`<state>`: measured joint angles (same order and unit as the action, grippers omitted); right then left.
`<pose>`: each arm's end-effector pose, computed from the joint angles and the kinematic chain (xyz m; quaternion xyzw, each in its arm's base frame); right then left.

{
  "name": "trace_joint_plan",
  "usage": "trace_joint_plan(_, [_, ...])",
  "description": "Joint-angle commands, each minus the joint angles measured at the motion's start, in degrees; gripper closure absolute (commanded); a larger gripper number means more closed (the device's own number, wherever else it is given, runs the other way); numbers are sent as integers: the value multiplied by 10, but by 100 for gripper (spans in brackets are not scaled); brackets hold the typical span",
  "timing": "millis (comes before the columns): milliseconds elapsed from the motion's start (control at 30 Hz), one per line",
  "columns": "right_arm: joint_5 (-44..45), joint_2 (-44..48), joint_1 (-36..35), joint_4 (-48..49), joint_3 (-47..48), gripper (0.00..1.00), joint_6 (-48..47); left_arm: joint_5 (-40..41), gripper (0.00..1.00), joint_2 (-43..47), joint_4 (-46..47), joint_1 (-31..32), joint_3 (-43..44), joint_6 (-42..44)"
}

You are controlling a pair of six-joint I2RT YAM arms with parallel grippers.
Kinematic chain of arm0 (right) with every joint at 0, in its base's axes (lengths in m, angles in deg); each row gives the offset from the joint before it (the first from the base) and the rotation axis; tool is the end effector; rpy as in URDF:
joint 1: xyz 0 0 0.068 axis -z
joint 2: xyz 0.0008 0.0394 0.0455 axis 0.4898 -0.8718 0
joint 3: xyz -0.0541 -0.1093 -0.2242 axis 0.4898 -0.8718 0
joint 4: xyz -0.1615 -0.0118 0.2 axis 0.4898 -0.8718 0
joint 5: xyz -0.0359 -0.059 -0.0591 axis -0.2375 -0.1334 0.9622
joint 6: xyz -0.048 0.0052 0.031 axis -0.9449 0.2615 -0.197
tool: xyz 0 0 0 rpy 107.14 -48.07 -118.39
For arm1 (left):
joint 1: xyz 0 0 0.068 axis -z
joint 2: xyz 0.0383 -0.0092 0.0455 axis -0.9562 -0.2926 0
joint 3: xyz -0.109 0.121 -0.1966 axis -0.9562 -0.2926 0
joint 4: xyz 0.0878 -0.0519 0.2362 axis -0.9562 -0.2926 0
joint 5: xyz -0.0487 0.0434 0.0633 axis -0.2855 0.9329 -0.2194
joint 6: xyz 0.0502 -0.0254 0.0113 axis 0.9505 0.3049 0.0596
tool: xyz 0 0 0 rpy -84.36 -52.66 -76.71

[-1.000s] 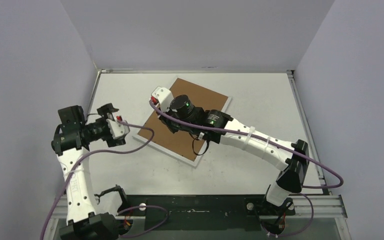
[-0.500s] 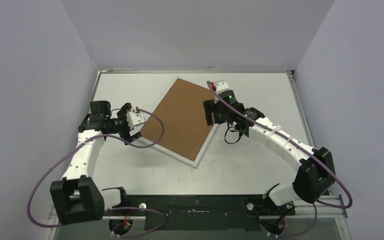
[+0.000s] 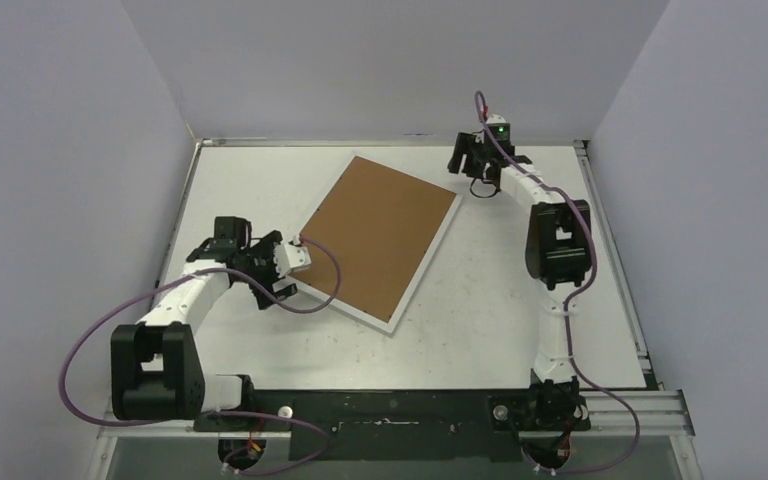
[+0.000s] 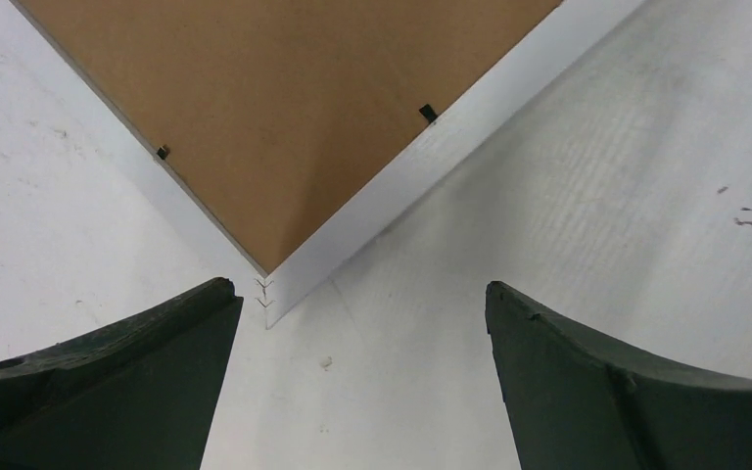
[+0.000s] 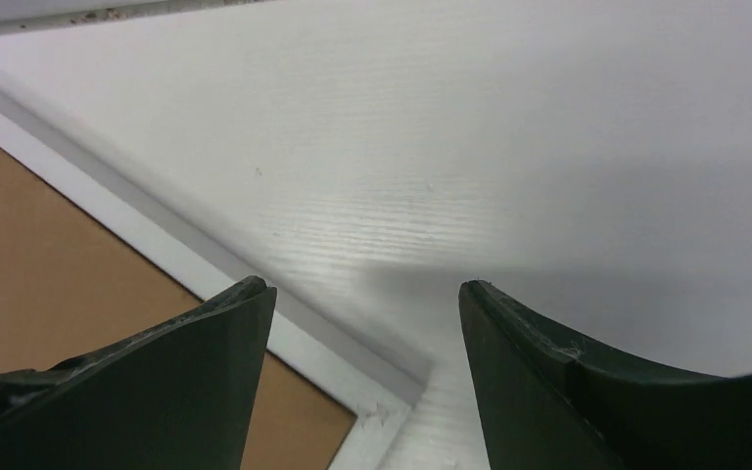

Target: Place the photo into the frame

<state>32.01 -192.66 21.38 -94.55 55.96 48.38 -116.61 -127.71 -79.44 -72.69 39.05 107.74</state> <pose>0.4979 0.0779 0.1991 0.0372 0.8846 0.1935 0.4226 0.2379 -0.0216 0.1815 0.5731 0.7516 -0.0972 0.3117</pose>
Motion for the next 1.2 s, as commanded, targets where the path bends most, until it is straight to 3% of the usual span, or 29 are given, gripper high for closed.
trace_joint_plan(0, [-46,-74,-13,-2,100,30,5,80,4,-52,69,16,25,-48])
trace_joint_plan(267, [-120,-134,-16,25,104,33,30,176,3,-123,160,34,4,-121])
trace_joint_plan(367, [-119,-79,-36,42,-1,35,20,188,4,-153,167,34,19,-157])
trace_joint_plan(500, [-75,58,-67,98,-201,36,18,195,4,-189,175,33,44,-204])
trace_joint_plan(700, [-25,255,-117,155,-453,38,79,211,4,-244,182,23,98,-267])
trace_joint_plan(900, [-22,380,-230,134,-588,39,141,137,4,-287,81,-37,228,-348])
trace_joint_plan(1000, [-24,435,-231,105,-616,38,155,82,4,-295,-4,-78,298,-371])
trace_joint_plan(1167, [4,450,-177,29,-546,36,98,-9,4,-312,-128,-146,385,-397])
